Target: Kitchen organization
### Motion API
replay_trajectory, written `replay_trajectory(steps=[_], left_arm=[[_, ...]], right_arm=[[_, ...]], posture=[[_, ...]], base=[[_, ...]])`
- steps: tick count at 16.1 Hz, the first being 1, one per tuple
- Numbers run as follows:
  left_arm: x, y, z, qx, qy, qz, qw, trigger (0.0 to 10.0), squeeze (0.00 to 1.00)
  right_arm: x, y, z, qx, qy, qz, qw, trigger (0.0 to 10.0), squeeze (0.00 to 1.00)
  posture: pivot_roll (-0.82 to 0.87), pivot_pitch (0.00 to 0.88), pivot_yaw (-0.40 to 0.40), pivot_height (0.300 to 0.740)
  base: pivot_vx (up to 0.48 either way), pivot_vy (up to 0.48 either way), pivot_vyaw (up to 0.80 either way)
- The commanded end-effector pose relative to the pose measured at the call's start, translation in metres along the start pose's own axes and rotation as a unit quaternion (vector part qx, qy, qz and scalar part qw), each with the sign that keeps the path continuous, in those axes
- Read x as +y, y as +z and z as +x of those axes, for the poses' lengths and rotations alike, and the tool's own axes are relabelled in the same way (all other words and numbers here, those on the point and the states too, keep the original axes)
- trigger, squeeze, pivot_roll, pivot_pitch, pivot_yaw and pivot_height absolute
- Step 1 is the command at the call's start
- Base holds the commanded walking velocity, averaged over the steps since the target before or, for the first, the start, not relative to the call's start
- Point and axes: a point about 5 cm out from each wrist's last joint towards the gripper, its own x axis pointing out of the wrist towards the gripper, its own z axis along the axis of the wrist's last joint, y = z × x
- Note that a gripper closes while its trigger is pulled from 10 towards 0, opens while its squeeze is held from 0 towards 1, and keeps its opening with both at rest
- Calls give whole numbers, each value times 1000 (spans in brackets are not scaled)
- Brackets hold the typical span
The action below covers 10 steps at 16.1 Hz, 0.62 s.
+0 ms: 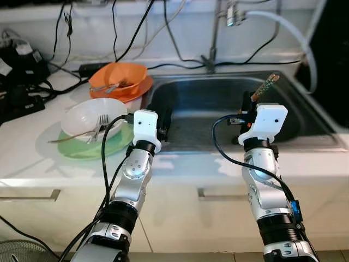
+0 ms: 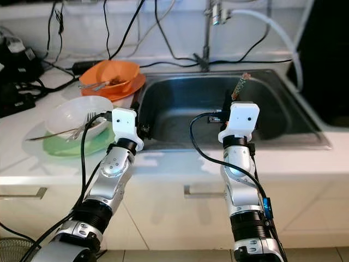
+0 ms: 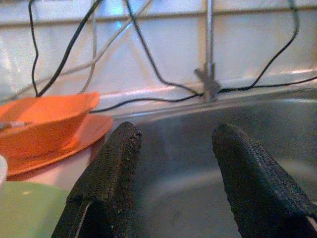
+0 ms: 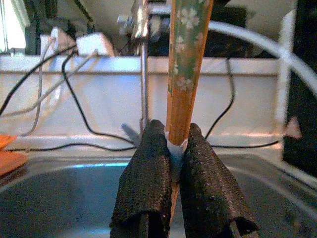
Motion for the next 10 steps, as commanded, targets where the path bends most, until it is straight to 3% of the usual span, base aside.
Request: replay_trajectory(steps=[1, 4, 10], left_arm=[[2, 0, 0, 1, 0, 7, 1000, 10000, 0], [1, 0, 0, 0, -2, 7, 1000, 10000, 0], [-7, 0, -2, -5, -28, 11, 1000, 10000, 0]], right_arm=[[3, 3, 3, -3, 1, 8, 1000, 10000, 0], [2, 3, 4, -3, 1, 9, 1000, 10000, 0], [3, 3, 4, -3, 2, 9, 1000, 10000, 0]], posture=[[3, 0, 77, 740], [4, 0, 76, 740], [3, 0, 76, 740]], base=[[364, 0, 0], [361, 0, 0], [0, 0, 0]])
